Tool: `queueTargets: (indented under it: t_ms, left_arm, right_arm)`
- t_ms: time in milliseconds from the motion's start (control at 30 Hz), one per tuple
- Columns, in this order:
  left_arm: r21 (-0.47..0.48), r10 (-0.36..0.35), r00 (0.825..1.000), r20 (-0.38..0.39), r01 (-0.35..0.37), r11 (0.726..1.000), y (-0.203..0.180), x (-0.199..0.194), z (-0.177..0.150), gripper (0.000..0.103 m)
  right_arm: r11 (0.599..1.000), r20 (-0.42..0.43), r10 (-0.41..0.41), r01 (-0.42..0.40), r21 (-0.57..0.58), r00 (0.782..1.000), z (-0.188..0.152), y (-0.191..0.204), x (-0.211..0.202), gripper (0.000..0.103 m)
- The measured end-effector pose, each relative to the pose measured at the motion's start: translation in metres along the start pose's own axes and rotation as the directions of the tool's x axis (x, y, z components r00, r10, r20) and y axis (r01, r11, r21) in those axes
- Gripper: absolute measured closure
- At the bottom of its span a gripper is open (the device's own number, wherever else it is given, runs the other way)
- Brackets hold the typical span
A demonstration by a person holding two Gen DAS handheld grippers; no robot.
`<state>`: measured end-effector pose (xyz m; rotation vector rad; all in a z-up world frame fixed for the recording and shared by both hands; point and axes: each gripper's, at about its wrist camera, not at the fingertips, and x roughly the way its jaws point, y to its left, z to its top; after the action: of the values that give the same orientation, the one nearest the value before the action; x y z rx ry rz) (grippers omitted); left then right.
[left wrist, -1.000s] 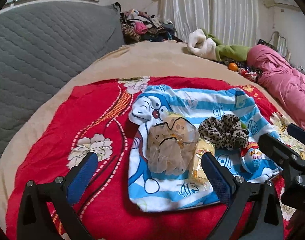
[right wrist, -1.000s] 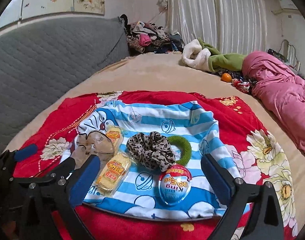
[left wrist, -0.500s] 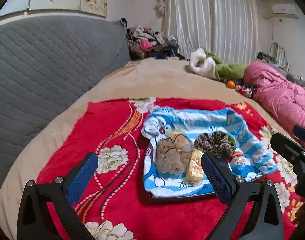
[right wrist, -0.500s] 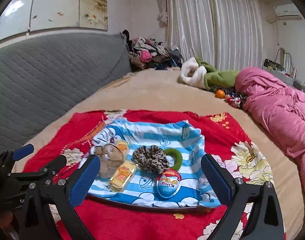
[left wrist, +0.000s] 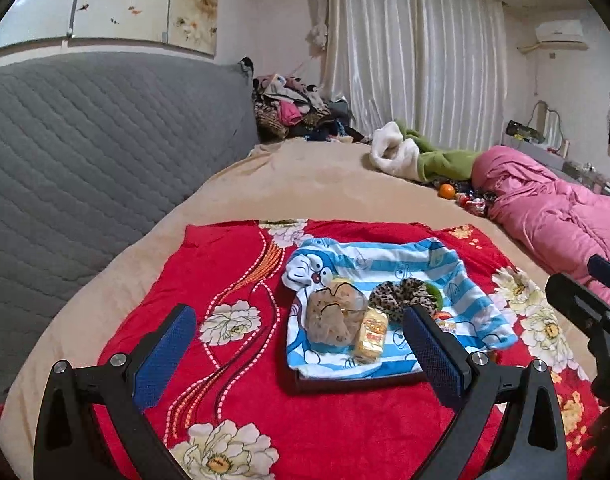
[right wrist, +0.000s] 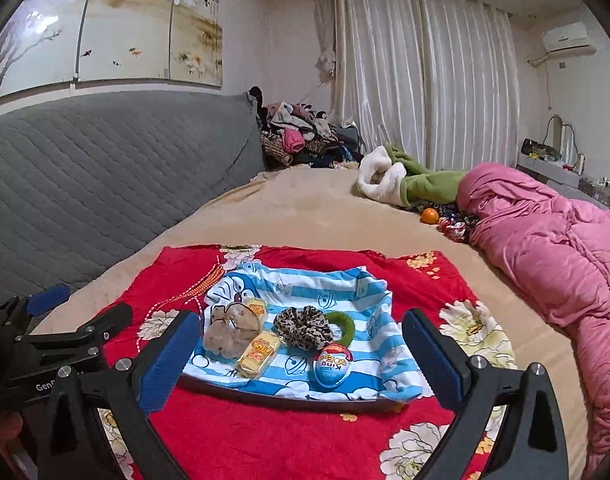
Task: Organize objects
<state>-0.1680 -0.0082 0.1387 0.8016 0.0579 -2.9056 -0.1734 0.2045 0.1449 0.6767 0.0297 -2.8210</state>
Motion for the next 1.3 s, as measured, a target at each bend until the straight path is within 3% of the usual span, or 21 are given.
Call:
queueTargets:
  t_ms: [633,1300]
  left_arm:
    - [0.012,-0.017,0.994,0.104,0.016,1.0,0.0,-0.099,-0.004,0.0]
    - [0.029,-0.036,0.988,0.148,0.033,0.999,-0.007,-0.149,-0.036,0.0]
  right_arm:
    - [1.0,0.078,0.0,-0.001,0.003,0.997,-0.009,0.007,-0.089,0.001]
    - [1.0,0.104,-0.015,0.012,0.029,0.994,-0.031,-0.006,-0.148,0.001]
